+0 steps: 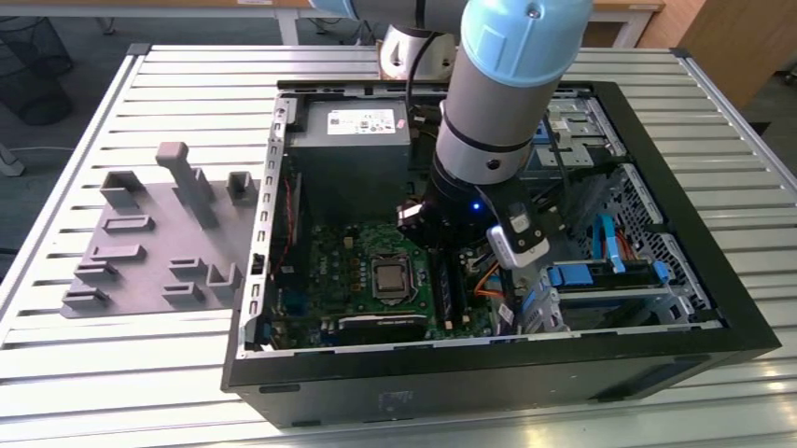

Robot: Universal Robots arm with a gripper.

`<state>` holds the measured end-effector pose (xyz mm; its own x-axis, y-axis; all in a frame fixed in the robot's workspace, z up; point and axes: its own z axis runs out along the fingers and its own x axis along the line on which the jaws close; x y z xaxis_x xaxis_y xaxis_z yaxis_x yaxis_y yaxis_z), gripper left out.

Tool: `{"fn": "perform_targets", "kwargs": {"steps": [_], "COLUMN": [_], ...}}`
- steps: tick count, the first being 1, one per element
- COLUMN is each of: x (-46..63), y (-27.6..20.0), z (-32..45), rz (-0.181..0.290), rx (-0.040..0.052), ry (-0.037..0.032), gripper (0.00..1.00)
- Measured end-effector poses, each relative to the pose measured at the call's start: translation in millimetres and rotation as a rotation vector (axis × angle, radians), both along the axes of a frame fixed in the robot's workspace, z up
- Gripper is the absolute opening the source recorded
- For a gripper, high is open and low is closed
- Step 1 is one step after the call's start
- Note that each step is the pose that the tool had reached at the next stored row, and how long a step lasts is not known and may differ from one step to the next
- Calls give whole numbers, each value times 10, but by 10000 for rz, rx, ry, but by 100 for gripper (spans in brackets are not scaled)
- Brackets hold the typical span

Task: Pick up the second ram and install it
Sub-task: 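Insert the second ram into the second slot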

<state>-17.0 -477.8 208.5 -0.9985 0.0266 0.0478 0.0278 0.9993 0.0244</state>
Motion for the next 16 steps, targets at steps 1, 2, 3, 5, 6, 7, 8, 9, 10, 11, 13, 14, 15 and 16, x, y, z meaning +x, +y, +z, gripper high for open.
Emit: {"fn": "perform_targets", "kwargs": {"steps": [1, 2, 3, 5, 6, 7, 8, 9, 10, 11, 13, 14, 15, 16], "x": [0, 0, 0, 0, 0, 0, 0, 0, 0, 0, 0, 0, 0, 0], "y": [0, 1, 2, 2, 2, 1, 0, 1, 1, 1, 0, 0, 0, 0], "z": [3, 8, 14, 24, 29, 32, 37, 37, 38, 39, 41, 41, 42, 42], "rz": [-1, 0, 0, -1, -1, 0, -1, 0, 0, 0, 0, 0, 0, 0], "rx": [3, 8, 14, 18, 15, 12, 7, 11, 10, 8, 4, 4, 4, 4], "ry": [-1, -3, -5, -5, -4, -3, -1, -3, -3, -2, -1, -1, -1, -1], "gripper": [14, 14, 14, 14, 14, 14, 14, 14, 14, 14, 14, 14, 14, 14]}}
